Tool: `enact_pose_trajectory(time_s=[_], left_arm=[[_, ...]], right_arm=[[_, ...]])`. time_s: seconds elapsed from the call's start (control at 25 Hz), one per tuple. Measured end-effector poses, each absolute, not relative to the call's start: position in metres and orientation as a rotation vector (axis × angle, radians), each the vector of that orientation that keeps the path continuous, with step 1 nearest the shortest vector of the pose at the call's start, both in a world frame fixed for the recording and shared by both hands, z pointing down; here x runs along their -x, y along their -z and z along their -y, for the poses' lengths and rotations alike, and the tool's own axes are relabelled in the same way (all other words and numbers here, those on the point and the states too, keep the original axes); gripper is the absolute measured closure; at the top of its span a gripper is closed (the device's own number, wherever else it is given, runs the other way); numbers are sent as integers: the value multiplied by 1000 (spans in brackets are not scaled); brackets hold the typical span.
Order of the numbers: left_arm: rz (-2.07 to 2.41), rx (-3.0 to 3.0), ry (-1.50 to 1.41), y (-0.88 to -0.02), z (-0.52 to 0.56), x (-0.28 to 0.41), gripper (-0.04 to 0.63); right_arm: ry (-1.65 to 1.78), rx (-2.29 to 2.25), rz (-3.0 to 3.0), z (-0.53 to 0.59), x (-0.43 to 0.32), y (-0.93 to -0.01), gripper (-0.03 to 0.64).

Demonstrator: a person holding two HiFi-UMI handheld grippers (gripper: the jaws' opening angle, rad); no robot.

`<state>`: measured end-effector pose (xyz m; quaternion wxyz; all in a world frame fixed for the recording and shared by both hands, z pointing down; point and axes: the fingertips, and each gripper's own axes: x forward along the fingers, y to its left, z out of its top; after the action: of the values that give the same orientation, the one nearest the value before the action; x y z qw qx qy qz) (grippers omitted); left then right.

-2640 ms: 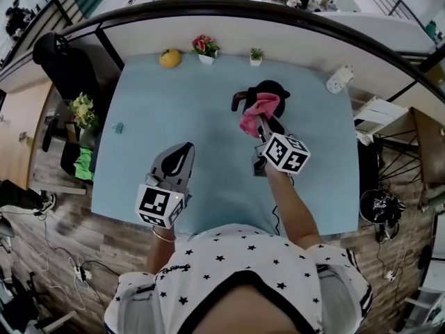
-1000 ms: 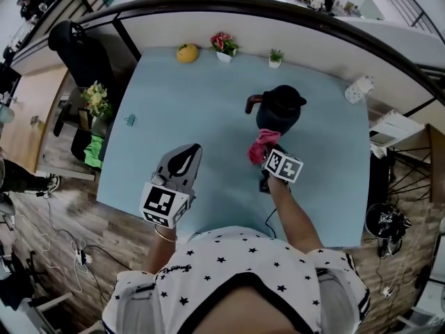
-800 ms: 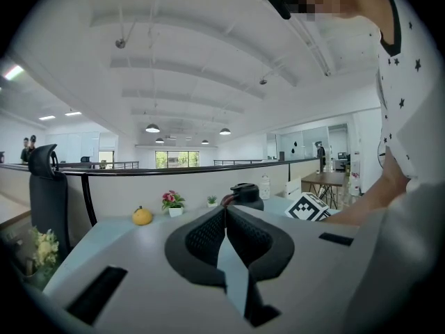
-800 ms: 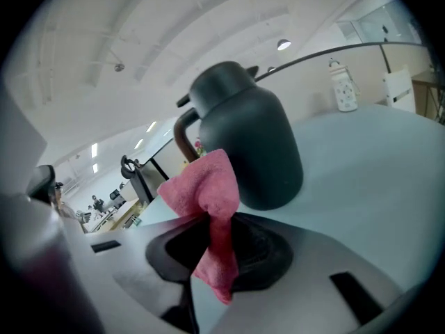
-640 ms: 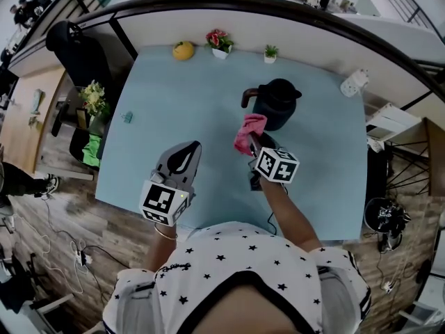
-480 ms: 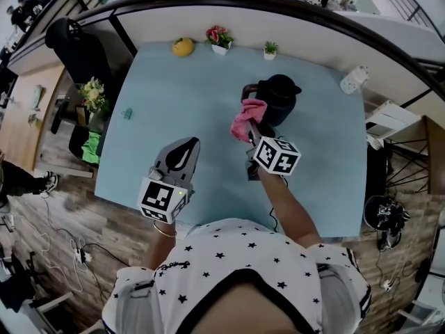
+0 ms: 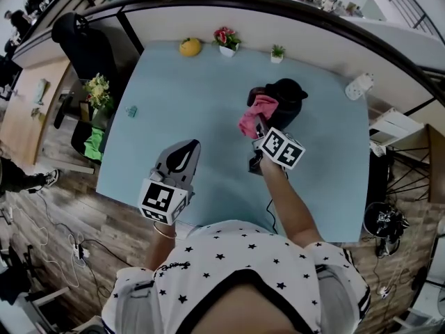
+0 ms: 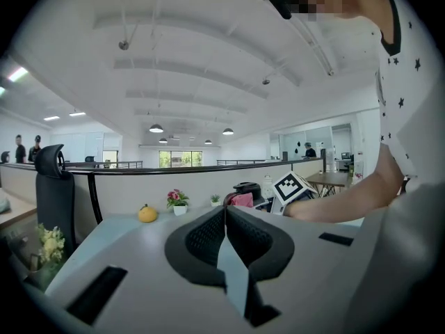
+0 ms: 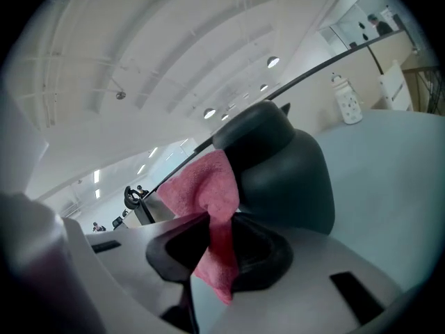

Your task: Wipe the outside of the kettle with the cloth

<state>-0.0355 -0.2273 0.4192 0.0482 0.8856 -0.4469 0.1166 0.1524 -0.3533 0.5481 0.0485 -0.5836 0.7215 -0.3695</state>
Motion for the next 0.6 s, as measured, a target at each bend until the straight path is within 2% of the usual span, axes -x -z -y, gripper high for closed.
enact_pose_trajectory(time_s=[0.6], left_arm=[[1360, -2675, -397, -427, 238, 35, 565]], right_arm=[[1405, 1806, -2143, 344, -147, -623, 531]])
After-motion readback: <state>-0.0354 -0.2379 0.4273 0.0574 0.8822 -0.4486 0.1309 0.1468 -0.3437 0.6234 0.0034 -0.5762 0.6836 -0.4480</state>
